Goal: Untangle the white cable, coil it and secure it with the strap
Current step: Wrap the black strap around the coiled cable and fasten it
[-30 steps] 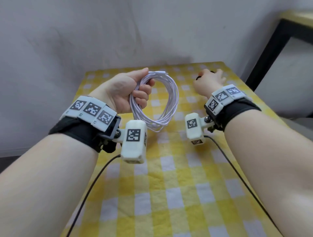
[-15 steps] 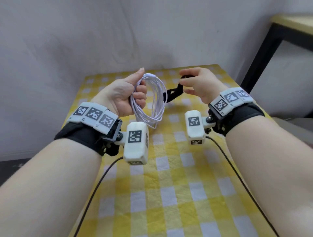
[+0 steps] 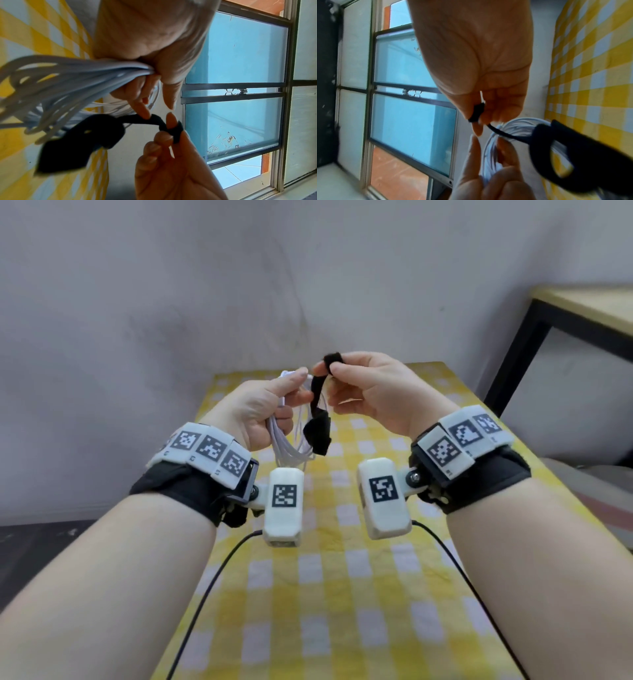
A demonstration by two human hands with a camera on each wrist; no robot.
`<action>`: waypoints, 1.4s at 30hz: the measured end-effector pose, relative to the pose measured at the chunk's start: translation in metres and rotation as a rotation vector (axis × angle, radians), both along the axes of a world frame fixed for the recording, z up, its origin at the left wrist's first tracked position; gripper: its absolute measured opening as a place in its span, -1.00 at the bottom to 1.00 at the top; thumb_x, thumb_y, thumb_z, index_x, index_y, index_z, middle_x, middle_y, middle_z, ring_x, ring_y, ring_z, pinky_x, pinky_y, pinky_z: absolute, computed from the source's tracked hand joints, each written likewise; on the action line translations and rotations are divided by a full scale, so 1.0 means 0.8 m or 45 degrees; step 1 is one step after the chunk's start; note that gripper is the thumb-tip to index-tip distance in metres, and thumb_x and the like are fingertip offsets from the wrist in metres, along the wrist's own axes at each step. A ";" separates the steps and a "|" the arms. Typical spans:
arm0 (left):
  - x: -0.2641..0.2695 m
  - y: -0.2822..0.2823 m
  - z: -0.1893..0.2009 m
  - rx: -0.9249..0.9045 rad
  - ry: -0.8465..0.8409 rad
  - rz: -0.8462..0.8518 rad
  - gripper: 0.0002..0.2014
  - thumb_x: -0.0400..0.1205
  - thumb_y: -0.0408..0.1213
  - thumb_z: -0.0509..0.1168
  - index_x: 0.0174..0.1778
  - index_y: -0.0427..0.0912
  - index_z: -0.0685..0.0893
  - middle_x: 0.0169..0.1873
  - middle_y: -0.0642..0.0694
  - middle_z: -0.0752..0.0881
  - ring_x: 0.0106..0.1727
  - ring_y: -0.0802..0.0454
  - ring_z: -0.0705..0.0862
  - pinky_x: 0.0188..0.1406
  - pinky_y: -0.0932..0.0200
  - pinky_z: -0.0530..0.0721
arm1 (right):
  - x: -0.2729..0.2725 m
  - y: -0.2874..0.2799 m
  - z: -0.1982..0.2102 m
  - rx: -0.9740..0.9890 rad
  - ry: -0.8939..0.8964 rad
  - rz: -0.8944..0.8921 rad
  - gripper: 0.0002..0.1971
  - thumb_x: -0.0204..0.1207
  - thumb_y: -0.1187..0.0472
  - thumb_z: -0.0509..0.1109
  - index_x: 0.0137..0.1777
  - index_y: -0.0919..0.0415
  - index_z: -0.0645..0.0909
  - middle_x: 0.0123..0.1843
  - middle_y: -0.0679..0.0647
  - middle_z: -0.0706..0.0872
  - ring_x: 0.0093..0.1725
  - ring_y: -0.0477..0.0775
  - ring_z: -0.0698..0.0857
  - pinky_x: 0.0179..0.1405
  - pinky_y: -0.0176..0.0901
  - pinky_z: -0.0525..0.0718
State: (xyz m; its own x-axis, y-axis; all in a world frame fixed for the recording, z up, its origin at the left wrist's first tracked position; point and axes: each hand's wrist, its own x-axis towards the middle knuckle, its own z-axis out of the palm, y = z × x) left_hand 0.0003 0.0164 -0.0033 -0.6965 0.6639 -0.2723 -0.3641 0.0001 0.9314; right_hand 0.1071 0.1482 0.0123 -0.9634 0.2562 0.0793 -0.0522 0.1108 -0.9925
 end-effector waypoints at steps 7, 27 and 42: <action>0.000 -0.027 0.005 -0.092 0.000 -0.135 -0.61 0.70 0.05 0.10 -0.29 -0.16 0.48 -0.66 0.06 0.39 -0.77 0.23 0.23 -0.74 0.45 0.18 | -0.009 -0.030 0.001 0.678 -0.001 -0.233 -0.71 0.66 0.10 0.25 -0.21 0.09 0.75 -0.06 -0.12 0.60 -0.16 -0.33 0.54 -0.20 -0.49 0.42; -0.010 -0.049 0.010 -0.433 0.128 -0.533 -0.73 0.70 -0.13 0.09 -0.21 -0.19 0.52 -0.55 -0.04 0.43 -0.70 0.19 0.27 -0.73 0.37 0.21 | -0.020 -0.047 0.009 1.053 -0.062 -0.083 -0.73 0.17 0.29 0.62 -0.34 0.01 0.57 -0.47 -0.16 0.60 -0.56 -0.31 0.50 -0.49 -0.52 0.47; 0.004 -0.063 0.024 -0.560 0.307 -0.771 -0.77 0.56 -0.15 0.26 -0.12 -0.29 0.55 -0.59 -0.02 0.37 -0.70 0.20 0.21 -0.71 0.35 0.10 | -0.007 -0.053 0.034 1.269 -0.256 0.195 -0.54 0.21 0.35 0.58 -0.04 -0.01 0.43 -0.10 -0.15 0.63 -0.27 -0.15 0.66 -0.36 -0.23 0.67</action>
